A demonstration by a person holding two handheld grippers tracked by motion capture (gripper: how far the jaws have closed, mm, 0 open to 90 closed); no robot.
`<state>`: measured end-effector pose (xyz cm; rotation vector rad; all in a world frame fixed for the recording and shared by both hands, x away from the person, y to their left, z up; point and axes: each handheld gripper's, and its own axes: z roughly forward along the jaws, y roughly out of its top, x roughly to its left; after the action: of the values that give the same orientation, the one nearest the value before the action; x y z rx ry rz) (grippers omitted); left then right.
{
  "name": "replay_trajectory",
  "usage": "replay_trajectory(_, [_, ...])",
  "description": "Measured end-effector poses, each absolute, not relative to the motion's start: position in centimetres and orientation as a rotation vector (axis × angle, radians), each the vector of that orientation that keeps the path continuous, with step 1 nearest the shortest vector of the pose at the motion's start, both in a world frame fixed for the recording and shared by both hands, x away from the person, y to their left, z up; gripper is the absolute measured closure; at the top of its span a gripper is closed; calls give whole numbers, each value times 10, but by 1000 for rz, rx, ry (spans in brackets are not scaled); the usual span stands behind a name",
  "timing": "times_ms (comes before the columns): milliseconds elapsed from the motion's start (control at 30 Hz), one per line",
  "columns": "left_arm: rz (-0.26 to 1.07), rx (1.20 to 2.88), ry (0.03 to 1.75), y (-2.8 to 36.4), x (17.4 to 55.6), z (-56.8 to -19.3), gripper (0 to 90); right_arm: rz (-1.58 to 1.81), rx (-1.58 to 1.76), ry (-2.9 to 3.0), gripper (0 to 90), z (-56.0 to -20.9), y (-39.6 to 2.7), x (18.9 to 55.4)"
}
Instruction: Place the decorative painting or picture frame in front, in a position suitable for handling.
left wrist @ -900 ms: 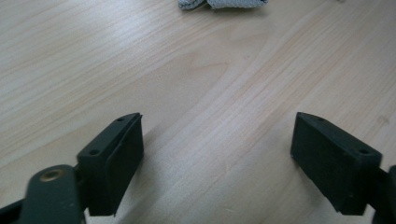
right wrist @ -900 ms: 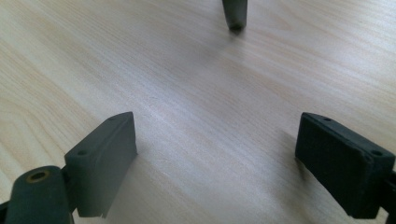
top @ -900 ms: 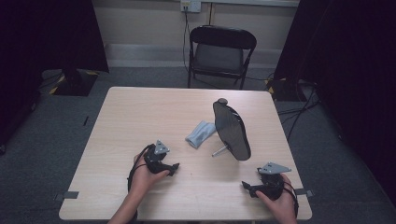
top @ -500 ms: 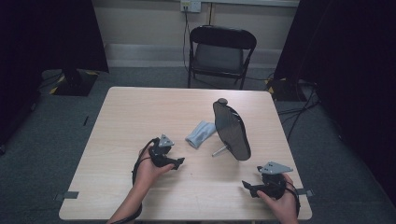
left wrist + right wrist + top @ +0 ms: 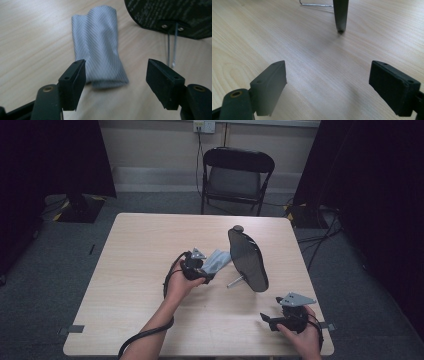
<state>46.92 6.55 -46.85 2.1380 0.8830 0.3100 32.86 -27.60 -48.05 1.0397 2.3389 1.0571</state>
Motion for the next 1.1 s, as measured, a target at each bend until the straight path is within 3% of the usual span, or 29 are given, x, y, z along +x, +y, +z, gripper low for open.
replay_trajectory(167, [314,2154,879,58,480,-475,415,1064,1041,2334,140,-480,-278,329])
replay_trajectory(400, [314,2137,900,43,494,-482,422,1065,1033,2327,140,-477,-279,329])
replay_trajectory(500, [324,2173,916,40,497,-484,491,1067,1022,2330,141,-476,-279,328])
replay_trajectory(667, [348,2213,950,42,495,-483,743,1069,1016,2326,142,-474,-278,328])
replay_trajectory(767, [263,2194,1025,48,492,-480,785,1069,1019,2324,144,-474,-277,328])
replay_trajectory(1100, [210,2160,1044,83,463,-462,792,1055,1016,2332,146,-475,-274,330])
